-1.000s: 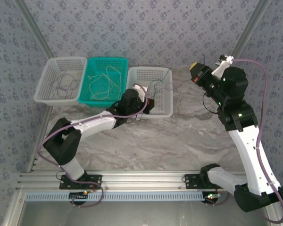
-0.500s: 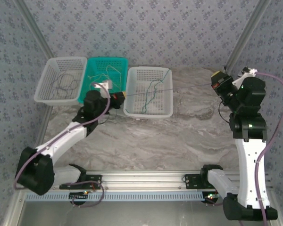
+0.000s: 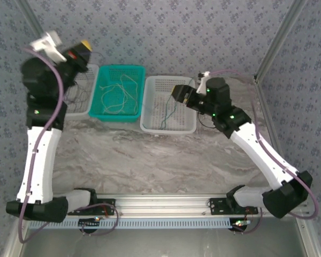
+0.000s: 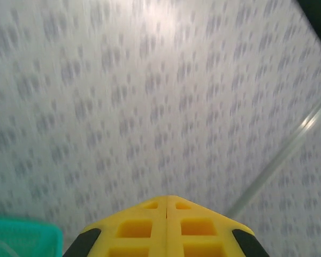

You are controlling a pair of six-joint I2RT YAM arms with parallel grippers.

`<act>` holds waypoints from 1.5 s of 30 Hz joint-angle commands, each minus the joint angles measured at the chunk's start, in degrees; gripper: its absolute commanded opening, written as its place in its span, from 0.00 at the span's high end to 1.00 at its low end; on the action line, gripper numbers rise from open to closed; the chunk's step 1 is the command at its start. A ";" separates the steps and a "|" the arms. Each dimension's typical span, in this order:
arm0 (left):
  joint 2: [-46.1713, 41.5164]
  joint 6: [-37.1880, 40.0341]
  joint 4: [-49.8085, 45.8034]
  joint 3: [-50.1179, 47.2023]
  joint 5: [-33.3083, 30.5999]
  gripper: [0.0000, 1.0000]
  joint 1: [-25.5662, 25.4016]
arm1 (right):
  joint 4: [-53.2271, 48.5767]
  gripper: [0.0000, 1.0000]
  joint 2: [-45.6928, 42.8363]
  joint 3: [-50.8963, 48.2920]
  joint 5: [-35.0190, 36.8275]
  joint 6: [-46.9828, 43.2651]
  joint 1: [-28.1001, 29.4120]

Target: Untangle the cables

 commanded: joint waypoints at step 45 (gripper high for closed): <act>45.28 19.61 -16.19 56.38 -21.64 1.00 22.46 | -10.47 0.21 -11.28 -7.42 6.40 -0.50 3.20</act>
